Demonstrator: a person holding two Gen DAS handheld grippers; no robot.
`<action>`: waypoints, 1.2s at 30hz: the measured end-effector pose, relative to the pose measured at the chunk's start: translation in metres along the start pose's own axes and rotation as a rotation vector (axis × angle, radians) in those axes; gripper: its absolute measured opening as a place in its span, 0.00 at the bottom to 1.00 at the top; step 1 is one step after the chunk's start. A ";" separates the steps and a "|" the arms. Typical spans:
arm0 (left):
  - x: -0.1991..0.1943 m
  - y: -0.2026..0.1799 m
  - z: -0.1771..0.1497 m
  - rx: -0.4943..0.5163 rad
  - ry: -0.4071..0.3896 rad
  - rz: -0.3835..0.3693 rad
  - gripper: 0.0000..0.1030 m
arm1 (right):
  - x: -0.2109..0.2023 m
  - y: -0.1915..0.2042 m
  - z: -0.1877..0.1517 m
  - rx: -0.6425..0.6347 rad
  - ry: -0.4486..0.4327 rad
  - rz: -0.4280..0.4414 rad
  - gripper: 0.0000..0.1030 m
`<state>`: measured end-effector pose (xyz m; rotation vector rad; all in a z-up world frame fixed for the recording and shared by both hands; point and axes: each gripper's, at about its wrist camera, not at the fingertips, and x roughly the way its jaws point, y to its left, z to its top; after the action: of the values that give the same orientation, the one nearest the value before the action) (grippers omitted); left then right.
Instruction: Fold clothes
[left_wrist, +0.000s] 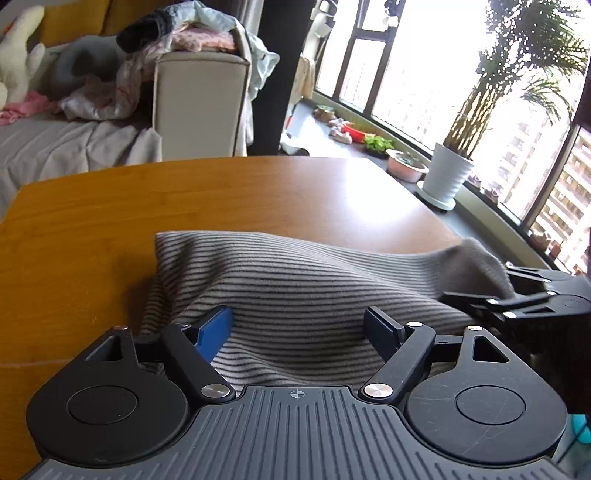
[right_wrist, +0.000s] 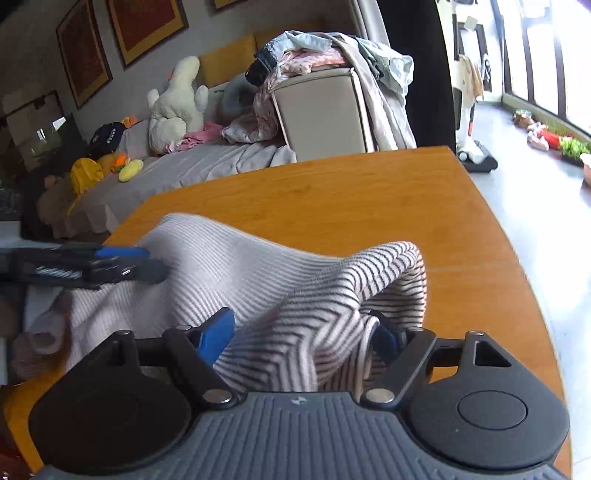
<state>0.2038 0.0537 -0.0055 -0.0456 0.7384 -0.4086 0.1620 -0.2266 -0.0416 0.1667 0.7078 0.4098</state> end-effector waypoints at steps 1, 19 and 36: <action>0.005 -0.002 0.003 0.022 -0.006 0.020 0.83 | -0.006 0.005 -0.006 -0.004 0.006 0.020 0.87; -0.057 -0.040 -0.043 -0.095 0.009 -0.081 0.87 | 0.023 0.000 0.024 -0.262 0.028 -0.405 1.00; -0.009 -0.027 -0.030 -0.025 0.033 -0.011 0.90 | 0.005 -0.010 -0.005 -0.130 -0.006 -0.381 1.00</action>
<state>0.1682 0.0351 -0.0170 -0.0662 0.7764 -0.4113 0.1653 -0.2333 -0.0512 -0.0899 0.6870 0.0901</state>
